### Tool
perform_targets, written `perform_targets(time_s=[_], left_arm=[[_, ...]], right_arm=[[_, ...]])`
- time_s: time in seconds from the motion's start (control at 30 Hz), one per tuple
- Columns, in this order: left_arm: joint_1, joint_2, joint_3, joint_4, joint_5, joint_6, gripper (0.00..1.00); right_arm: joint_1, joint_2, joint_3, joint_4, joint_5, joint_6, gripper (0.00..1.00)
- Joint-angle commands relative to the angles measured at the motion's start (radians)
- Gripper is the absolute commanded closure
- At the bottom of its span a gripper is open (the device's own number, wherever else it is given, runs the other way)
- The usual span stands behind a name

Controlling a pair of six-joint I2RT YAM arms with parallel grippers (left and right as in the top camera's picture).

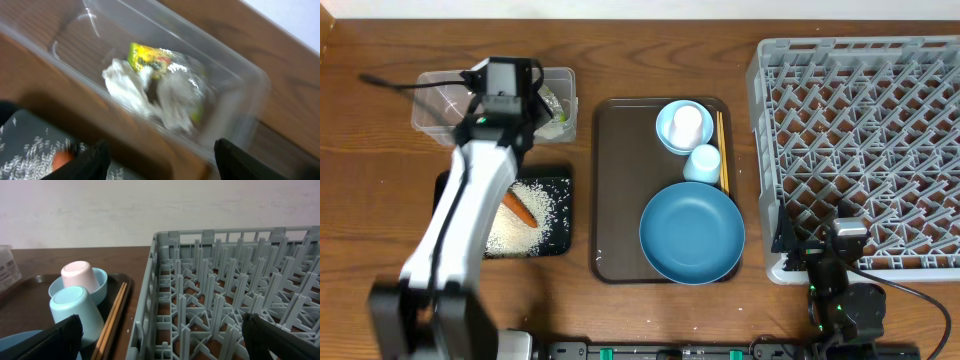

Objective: Sort waste into correct bins and load items into the dishwasher rack

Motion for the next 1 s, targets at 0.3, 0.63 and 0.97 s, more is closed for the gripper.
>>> perform_targets(time_s=[0.3,0.63,0.97], left_arm=[[0.000,-0.377,0.003,-0.293,-0.012,-0.017,0.20],[0.093,-0.399,0.003,-0.357,-0.123,-0.125,0.05],[0.232,-0.374,0.003,-0.433,0.018,-0.167,0.01]], right_arm=[[0.025,0.000,-0.001,-0.004,0.000,-0.013,0.01],[0.025,0.000,-0.001,-0.004,0.000,-0.013,0.01],[0.025,0.000,-0.001,-0.003,0.000,-0.013,0.01]])
